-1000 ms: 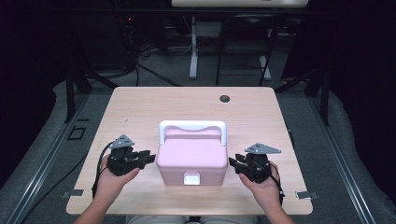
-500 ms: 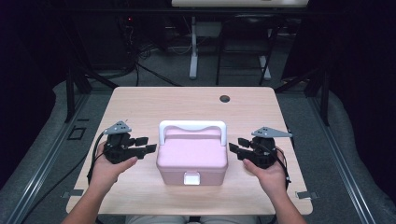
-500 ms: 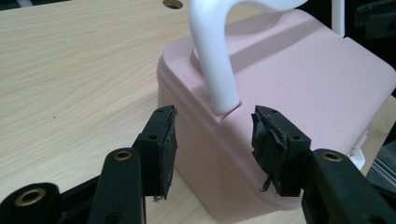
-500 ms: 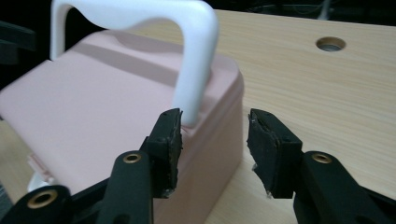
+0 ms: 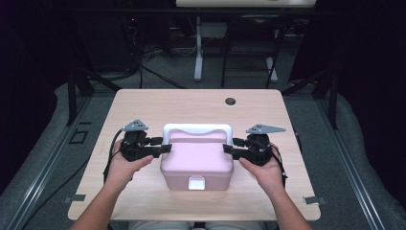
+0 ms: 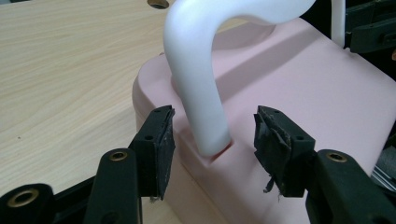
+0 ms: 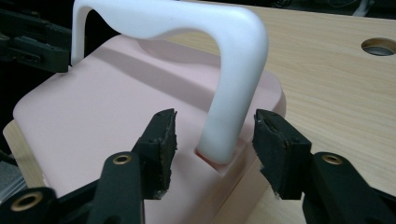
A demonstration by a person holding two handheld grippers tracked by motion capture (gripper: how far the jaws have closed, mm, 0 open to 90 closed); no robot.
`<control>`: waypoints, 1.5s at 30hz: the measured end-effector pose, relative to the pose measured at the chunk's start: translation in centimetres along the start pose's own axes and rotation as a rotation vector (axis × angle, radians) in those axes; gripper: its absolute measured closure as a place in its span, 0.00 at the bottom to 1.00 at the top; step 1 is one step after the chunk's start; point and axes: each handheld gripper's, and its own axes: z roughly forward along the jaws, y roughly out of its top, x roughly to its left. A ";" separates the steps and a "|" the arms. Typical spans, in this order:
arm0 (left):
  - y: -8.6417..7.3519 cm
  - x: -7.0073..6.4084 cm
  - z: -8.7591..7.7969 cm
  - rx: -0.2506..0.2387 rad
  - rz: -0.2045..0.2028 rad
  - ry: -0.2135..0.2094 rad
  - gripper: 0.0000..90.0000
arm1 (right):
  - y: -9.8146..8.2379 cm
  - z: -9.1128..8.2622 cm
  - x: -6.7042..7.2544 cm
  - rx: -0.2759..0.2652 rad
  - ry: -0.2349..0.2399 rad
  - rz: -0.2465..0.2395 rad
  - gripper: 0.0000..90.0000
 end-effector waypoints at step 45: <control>-0.7 -0.9 -1.0 -0.038 0.025 0.022 0.82 | -0.9 -0.7 1.7 -0.039 -0.033 -0.078 0.81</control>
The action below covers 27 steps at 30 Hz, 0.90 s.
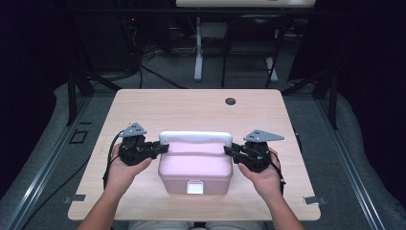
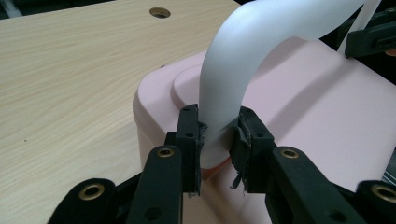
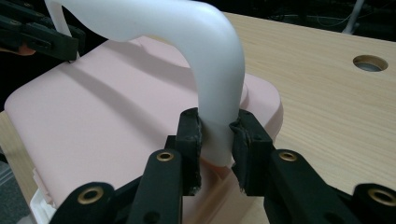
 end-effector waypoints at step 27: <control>0.5 0.2 -2.8 -0.048 0.033 0.030 0.67 | 1.0 -0.3 -0.4 -0.048 0.019 0.027 0.82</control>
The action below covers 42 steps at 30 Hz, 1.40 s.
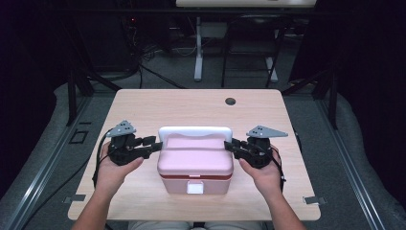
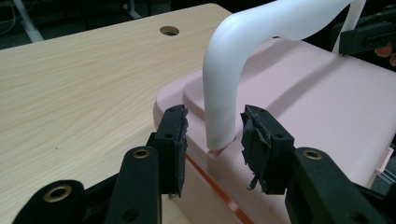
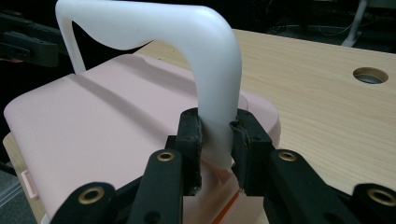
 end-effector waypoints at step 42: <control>-0.6 -3.4 -2.5 0.023 0.033 -0.059 0.46 | 2.3 0.1 -0.9 -0.049 0.021 0.052 0.82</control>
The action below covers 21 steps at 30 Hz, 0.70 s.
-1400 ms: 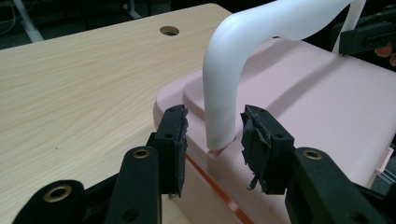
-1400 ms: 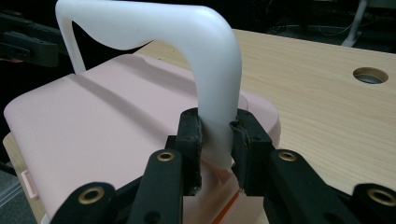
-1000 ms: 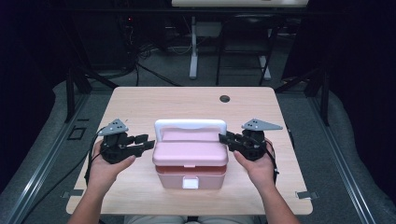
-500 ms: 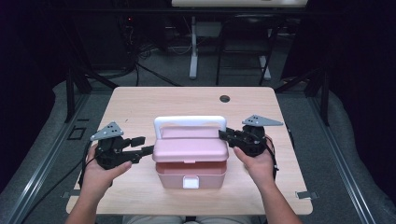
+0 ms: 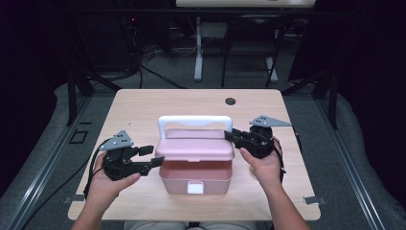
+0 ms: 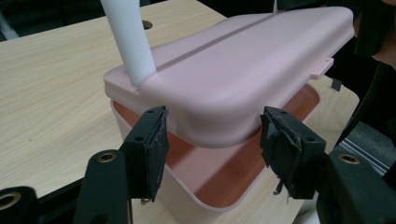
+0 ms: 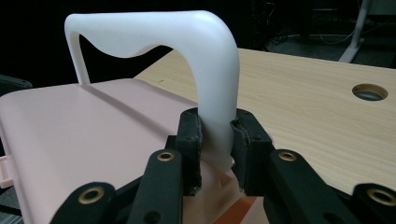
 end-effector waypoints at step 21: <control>-0.2 -0.7 0.6 0.034 0.057 0.018 0.44 | 0.1 0.2 -0.2 -0.004 0.001 0.007 0.82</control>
